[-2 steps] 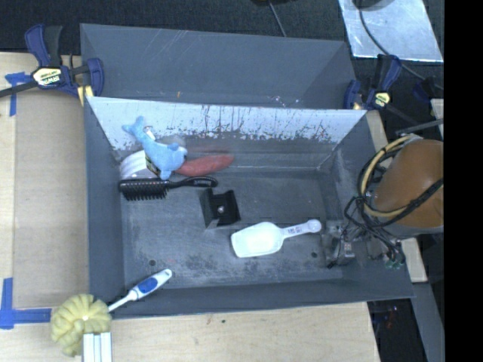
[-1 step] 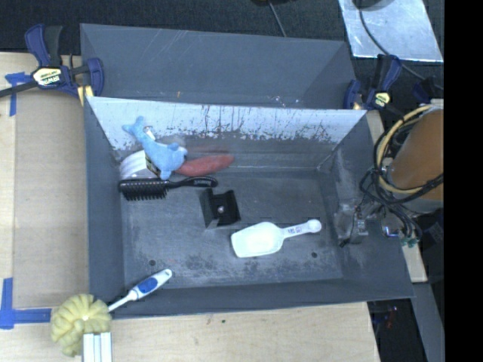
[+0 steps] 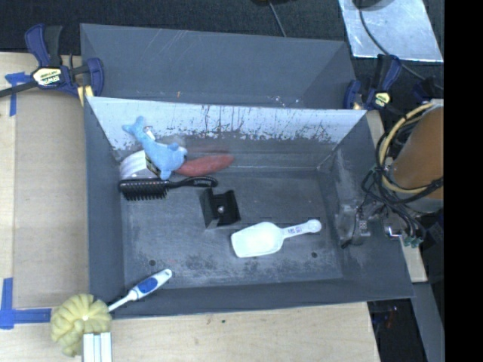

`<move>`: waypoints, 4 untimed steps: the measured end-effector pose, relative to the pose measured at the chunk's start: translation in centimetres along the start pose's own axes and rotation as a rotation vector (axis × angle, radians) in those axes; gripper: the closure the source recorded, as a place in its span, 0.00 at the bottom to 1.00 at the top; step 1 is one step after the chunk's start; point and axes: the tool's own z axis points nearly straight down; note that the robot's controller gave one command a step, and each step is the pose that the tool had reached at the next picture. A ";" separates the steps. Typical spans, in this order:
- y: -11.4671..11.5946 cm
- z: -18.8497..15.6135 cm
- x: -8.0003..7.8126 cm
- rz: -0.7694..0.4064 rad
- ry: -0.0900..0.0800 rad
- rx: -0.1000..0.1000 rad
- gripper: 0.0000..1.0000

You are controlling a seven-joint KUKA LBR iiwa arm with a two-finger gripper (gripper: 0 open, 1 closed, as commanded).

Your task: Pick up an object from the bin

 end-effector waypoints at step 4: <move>13.4 6.0 1.7 0.010 -0.003 -0.001 0.00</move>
Offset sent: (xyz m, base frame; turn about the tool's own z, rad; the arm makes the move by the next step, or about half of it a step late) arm 0.0023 0.0863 -0.0110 -0.0271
